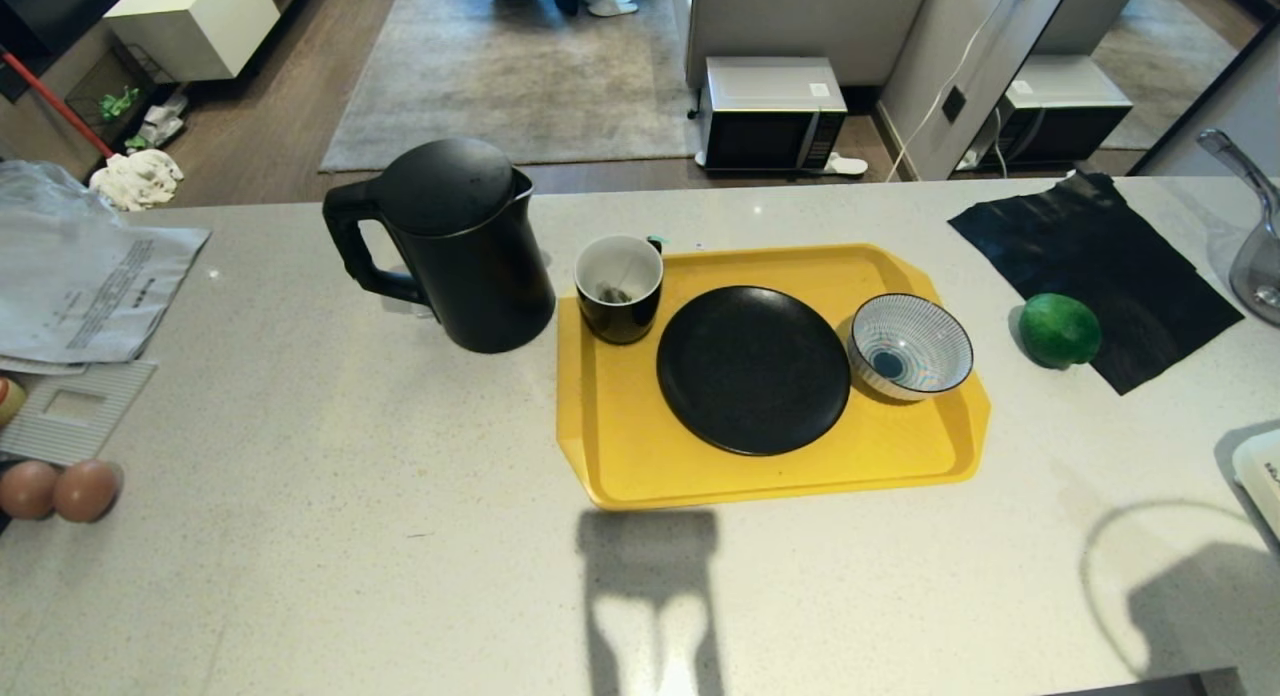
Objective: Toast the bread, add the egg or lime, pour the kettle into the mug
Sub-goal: Put the bread slices in the toaster
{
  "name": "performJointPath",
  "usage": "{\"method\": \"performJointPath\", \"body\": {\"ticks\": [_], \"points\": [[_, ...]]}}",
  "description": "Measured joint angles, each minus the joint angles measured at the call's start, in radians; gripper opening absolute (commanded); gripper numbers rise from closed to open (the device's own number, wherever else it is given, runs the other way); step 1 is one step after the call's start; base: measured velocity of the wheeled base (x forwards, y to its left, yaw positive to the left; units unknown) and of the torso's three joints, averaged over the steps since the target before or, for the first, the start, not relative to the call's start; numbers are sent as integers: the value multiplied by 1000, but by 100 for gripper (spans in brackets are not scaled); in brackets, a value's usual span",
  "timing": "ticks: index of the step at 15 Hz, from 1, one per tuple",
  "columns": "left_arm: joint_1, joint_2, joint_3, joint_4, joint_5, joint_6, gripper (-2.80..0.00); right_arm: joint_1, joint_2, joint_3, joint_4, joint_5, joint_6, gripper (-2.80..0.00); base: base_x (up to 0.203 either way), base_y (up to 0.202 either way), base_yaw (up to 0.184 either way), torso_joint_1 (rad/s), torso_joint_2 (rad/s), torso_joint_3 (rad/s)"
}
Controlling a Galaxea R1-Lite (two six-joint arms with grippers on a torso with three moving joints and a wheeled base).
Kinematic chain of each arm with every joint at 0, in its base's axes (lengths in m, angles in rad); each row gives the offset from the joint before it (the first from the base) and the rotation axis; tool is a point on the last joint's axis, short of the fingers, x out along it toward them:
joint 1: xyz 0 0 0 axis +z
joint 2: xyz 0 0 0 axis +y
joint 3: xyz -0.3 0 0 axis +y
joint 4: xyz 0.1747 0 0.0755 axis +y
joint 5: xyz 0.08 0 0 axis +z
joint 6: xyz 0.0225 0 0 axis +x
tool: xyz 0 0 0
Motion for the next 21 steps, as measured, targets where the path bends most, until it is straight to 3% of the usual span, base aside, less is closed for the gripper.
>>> {"method": "performJointPath", "body": {"ticks": [9,14,21], "points": [[0,0,0,0,0,0,-280,-1,-26,43,1,0,-24,-280,0,0,0,0,0,0],[0,0,0,0,0,0,-280,0,-8,65,0,0,-138,-280,0,0,0,0,0,0],[0,0,0,0,0,0,-280,2,50,-64,6,29,-136,-280,0,0,0,0,0,0]]}}
